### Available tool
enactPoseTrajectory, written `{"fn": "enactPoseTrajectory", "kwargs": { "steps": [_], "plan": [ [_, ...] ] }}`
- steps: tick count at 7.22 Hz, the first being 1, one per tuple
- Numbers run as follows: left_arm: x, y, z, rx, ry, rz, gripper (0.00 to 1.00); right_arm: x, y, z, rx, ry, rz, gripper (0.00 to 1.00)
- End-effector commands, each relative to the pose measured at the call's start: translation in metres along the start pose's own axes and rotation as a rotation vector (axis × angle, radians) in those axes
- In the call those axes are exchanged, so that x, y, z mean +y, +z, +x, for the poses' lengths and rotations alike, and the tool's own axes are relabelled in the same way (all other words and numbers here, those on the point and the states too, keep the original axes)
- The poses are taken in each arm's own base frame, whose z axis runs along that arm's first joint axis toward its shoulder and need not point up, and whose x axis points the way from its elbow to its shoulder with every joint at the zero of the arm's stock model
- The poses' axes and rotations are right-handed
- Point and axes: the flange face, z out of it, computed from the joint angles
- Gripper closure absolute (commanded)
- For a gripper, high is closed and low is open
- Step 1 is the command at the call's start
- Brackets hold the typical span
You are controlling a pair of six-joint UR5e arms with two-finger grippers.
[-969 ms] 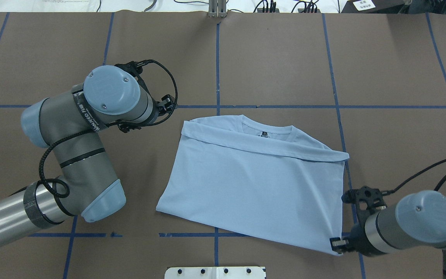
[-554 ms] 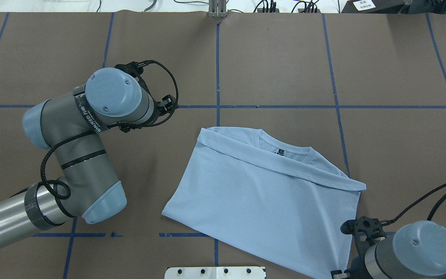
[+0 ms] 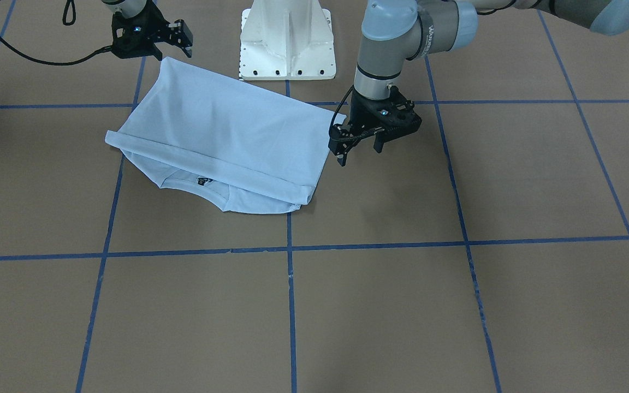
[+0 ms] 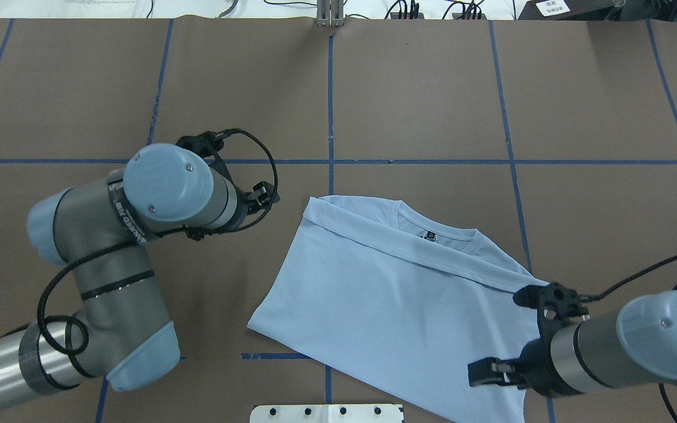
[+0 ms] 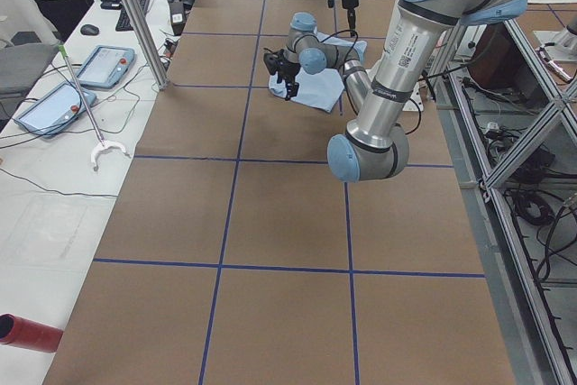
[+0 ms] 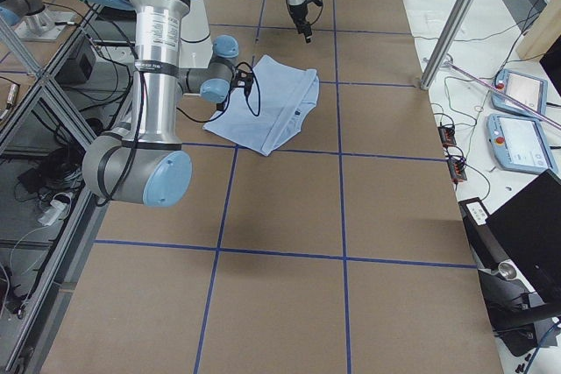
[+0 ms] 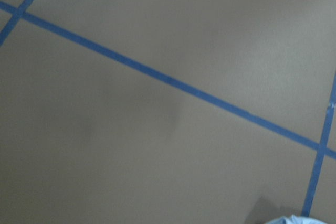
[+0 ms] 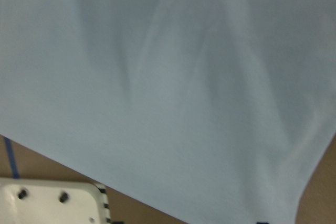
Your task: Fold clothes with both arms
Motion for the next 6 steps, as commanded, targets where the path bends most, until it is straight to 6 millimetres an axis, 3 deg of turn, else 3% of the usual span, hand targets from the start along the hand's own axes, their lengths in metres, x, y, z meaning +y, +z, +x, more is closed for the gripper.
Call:
{"fn": "enactPoseTrajectory", "kwargs": {
  "steps": [1, 2, 4, 6],
  "plan": [
    [0.088, 0.019, -0.018, -0.046, -0.142, -0.105, 0.01, -0.065, -0.056, -0.030, -0.122, 0.045, 0.170, 0.00],
    [0.122, 0.027, -0.025, -0.073, -0.192, -0.137, 0.01, -0.081, -0.071, -0.036, -0.148, 0.056, 0.211, 0.00],
    [0.159, 0.042, -0.046, -0.127, -0.218, -0.164, 0.06, -0.086, -0.077, -0.045, -0.169, 0.052, 0.227, 0.00],
    [0.151, 0.041, -0.044, -0.115, -0.222, -0.143, 0.13, -0.087, -0.077, -0.045, -0.168, 0.053, 0.234, 0.00]
  ]
}}
